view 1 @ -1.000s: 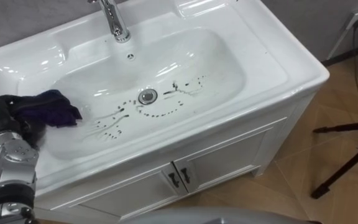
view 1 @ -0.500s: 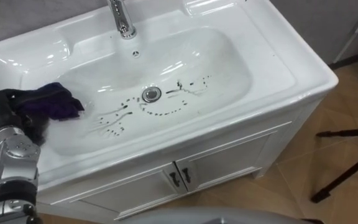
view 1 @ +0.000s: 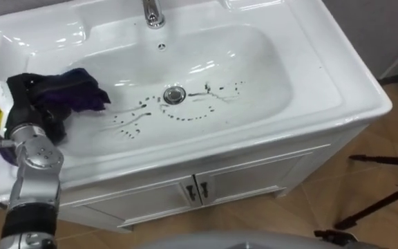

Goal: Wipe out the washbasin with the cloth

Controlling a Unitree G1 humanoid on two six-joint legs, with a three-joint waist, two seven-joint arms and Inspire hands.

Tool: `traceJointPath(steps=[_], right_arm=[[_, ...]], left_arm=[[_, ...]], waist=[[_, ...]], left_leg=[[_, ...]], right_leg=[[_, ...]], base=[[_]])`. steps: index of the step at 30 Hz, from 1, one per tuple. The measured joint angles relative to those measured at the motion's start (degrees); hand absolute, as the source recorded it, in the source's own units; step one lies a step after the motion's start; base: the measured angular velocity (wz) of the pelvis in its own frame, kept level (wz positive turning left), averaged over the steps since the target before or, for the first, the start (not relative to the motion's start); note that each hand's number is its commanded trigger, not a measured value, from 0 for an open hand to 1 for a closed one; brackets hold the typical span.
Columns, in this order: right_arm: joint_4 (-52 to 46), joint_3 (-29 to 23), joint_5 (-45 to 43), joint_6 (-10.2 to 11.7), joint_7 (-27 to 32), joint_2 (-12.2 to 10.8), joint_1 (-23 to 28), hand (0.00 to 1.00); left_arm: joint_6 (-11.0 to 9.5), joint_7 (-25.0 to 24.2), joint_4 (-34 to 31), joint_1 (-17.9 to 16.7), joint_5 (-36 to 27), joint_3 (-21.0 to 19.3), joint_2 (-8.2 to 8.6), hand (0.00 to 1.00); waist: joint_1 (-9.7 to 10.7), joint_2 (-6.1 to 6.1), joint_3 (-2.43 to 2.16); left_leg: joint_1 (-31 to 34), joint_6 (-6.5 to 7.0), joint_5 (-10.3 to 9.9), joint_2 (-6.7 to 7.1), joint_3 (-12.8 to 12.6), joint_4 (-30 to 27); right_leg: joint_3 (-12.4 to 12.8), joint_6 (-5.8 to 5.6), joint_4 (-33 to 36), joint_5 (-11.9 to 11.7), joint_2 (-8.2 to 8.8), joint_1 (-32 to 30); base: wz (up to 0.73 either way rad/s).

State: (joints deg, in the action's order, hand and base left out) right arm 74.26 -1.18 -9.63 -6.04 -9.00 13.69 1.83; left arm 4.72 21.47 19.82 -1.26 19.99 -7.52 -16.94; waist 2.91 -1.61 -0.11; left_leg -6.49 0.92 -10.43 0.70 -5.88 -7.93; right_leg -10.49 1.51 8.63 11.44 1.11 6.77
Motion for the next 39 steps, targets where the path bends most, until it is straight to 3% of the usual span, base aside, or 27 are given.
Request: traceJointPath(steps=[6, 12, 18, 25, 32, 39], right_arm=[[0.0, 2.1, -0.2, 0.1, 0.2, 0.0, 1.4, 0.00], [-0.1, 2.7, -0.5, 0.0, 0.3, 0.0, 2.7, 0.00], [0.0, 3.8, -0.8, -0.3, 0.7, -0.1, 3.0, 0.00], [0.0, 3.8, -1.5, -0.3, 0.6, -0.2, 2.4, 0.00], [-0.4, 3.8, -2.3, -0.6, 0.3, -0.2, 2.3, 0.00], [-0.5, 3.8, -2.4, -2.4, 0.2, -0.2, 2.6, 0.00]], left_arm=[[0.2, 0.1, -6.6, 0.0, 10.6, 5.2, 0.06, 1.00], [0.0, 0.4, -6.1, -0.4, 16.1, 7.8, 0.65, 1.00], [0.3, 0.0, 0.0, -0.7, 17.3, 8.6, 1.64, 1.00], [0.4, -0.9, 1.9, -0.8, 21.7, 8.6, 1.77, 1.00], [2.4, -2.6, 5.8, -0.8, 28.2, 10.3, 1.77, 1.00], [4.1, -4.3, 13.5, 2.2, 31.9, 10.7, 1.96, 1.00]], waist=[[0.4, 0.06, 0.07], [1.6, -0.25, 0.25], [1.6, -0.61, 0.32], [2.0, -0.76, 0.35], [3.4, -0.68, 0.46], [3.2, -0.96, 0.33]], left_leg=[[0.0, 0.00, 0.0, -0.32, 0.1, 0.0], [-0.1, -0.01, 0.0, -0.30, 0.0, 0.0], [-0.1, -0.01, 0.0, -0.28, -0.1, 0.0], [-0.1, -0.01, 0.0, -0.22, -0.2, 0.1], [0.1, -0.01, 0.0, -0.21, -0.3, 0.1], [-0.2, -0.01, 0.0, -0.22, -1.0, 0.1]], right_leg=[[0.6, 0.01, 0.1, 0.0, 0.01, 0.1], [1.2, 0.14, 0.2, -0.1, -0.15, -0.3], [1.9, 0.28, 0.2, -0.2, -0.37, -0.7], [1.9, 0.25, 0.2, -0.2, -0.34, -0.6], [1.8, 0.25, 0.1, -0.2, -0.32, -0.3], [2.5, 0.24, 0.0, -0.2, -0.39, -0.7]], base=[[-0.04], [-0.07], [-0.05], [0.00], [0.00], [-0.04]])
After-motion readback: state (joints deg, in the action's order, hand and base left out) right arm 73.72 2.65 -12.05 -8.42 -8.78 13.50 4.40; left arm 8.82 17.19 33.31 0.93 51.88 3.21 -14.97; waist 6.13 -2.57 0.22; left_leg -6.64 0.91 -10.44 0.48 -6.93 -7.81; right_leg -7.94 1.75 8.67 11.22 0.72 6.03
